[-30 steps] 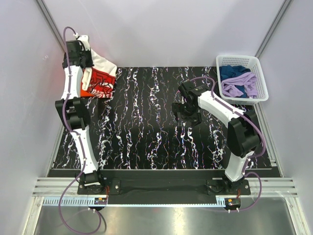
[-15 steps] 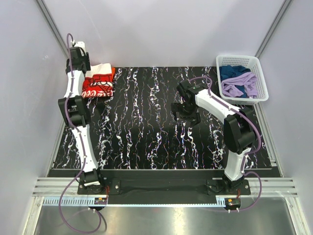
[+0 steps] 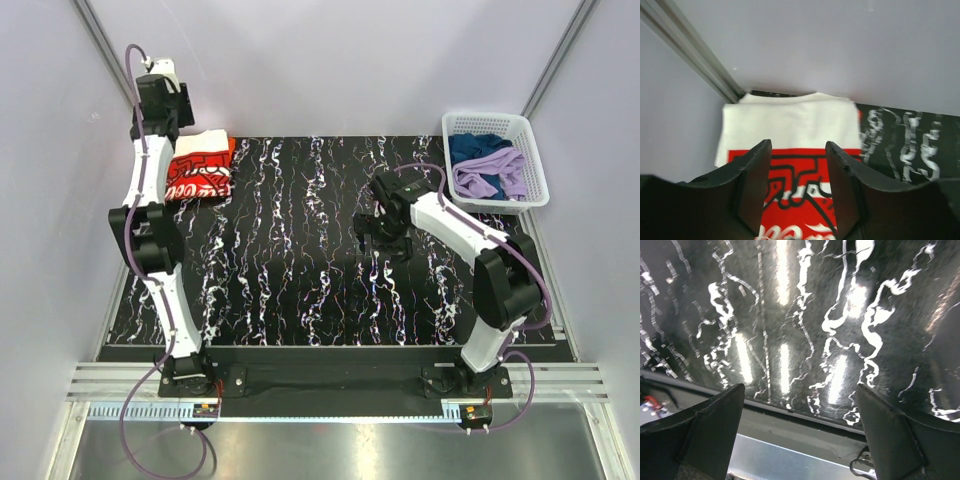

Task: Fold and stack the t-shirts
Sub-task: Neatly place the folded tshirt to the corner

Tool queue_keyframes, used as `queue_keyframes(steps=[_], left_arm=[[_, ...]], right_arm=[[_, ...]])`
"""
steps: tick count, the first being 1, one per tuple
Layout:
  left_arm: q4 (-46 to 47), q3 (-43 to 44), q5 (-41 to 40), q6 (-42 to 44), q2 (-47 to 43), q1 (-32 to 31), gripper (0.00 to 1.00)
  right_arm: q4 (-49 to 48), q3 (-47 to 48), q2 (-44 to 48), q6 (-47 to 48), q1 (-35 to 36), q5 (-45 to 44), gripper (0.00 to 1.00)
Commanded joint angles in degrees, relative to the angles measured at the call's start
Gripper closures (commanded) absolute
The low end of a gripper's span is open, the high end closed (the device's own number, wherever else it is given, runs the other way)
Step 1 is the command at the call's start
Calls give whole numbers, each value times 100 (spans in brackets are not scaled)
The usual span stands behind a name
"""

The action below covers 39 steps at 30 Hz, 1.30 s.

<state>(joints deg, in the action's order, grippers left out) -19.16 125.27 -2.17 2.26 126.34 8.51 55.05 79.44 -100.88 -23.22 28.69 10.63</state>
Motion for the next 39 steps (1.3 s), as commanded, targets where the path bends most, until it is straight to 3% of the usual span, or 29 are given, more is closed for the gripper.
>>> queue_keyframes(steps=[1,3,7,10,11,12,13,14,18,19,21,22,25,28,29,30,32,35,36,37,39], left_arm=[[-448,-326,979,-901,-618,45,48],[-580,-651,1463,-1366,-864,-7,50],[-98,-2197,2264,-2045,-1927,-235,51],[-36,-3637,2361,-2238,-3060,-666,48],[191,-4494,2440,-2361,-3359,-780,46],[402,-5077,2702,-2727,-4075,-990,15],[648,-5596,2809,-2940,-4439,-1070,1],[1042,-6663,2793,-3386,-4826,-1167,1],[1782,-8776,2809,-4355,-7371,-1589,1],[1836,-9114,2862,-4531,-7831,-1607,1],[1705,-9929,2915,-4980,-8623,-1712,1],[1670,-10152,2968,-5103,-9497,-1721,1],[1091,-10898,3004,-5437,-11176,-1730,1],[572,-11636,3100,-5981,-12464,-1730,1],[388,-11814,3135,-6348,-13416,-1722,1],[317,-11972,3370,-6483,-13582,-1730,1],[833,-12297,3845,-6589,-13251,-1739,1],[1184,-12430,3997,-6843,-13557,-1739,1],[1560,-12509,4119,-7036,-13375,-1739,1],[2495,-12823,4146,-7316,-13408,-1739,1],[3440,-13423,3919,-8212,-13496,-1748,1]], right_arm=[[-345,-192,472,-182,-39,368,0],[-503,-323,613,-261,-39,413,0],[-1223,-964,1489,-463,-56,545,0],[-2127,-1886,2288,-823,-74,738,0],[-2617,-2402,2501,-937,-83,808,0],[-2865,-2676,2721,-1217,-91,904,0],[-3146,-2966,3219,-1376,-83,949,0],[-3793,-3622,3528,-1735,-91,967,0],[-5204,-5418,5504,-2773,-83,416,0],[-5319,-5761,6440,-2993,-83,265,0],[-5347,-6579,7446,-3512,-83,-42,0],[-5233,-6808,8356,-3722,-83,-87,0],[-4294,-7459,9984,-4619,-83,-106,0],[-4466,-7776,9258,-4885,-74,543,0],[-4807,-7899,9105,-4954,-74,693,0],[-4854,-7926,8982,-4938,-74,790,0],[-4495,-7926,9024,-4702,-65,774,0],[-3477,-7926,9760,-4638,-56,529,0],[-3170,-7935,10033,-4682,-65,388,0],[-3254,-7926,9809,-4665,-65,361,0],[-3360,-7926,9605,-4586,-65,360,0]])
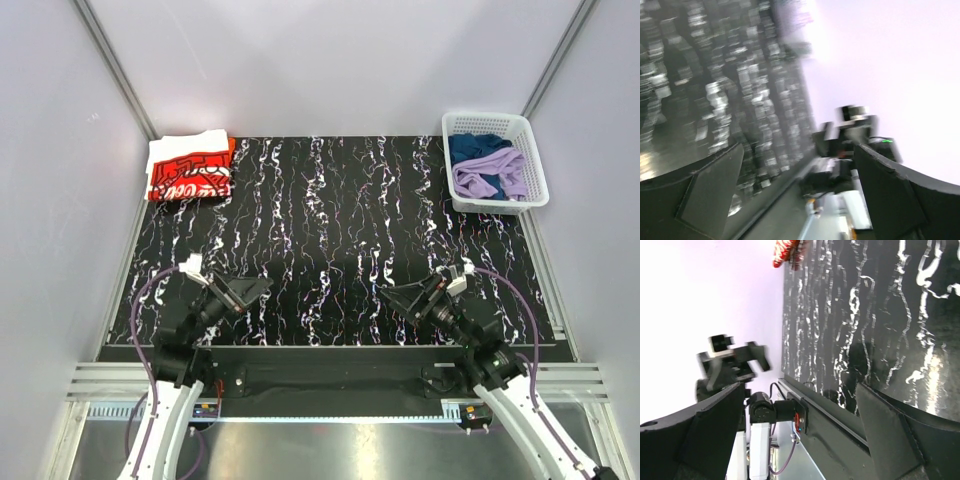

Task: Fold and stack the t-shirts
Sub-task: Neatly place the folded tshirt to the corner

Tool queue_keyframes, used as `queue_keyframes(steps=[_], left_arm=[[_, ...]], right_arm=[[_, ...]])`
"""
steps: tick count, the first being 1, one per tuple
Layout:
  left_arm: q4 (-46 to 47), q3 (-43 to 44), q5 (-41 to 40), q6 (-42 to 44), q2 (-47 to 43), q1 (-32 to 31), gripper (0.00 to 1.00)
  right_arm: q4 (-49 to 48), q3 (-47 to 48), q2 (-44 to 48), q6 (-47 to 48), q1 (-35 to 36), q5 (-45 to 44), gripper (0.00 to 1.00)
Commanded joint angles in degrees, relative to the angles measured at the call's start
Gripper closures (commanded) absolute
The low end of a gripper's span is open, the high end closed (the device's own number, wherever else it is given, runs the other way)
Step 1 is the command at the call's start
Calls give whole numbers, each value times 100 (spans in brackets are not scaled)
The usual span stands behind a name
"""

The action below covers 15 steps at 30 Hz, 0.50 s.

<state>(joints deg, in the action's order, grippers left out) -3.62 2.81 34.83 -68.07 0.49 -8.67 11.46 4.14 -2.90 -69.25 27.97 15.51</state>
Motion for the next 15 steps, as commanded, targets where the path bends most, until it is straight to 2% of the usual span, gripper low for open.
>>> queue_keyframes(steps=[1,5,8,15], left_arm=[[1934,-1177,122,-1173,-911,-39,1],[2032,-1177,-125,-1182,-910,-56,1],[1944,-1186,-38,-1208,-946,-56,1],[1856,-1177,173,-1208,-946,-65,1]], right_arm=[[998,-397,-211,26,25,-118,0],[1297,-405,245,-88,16,-171,0],[1183,-397,17,-53,16,-74,0],[1384,-405,201,87,16,84,0]])
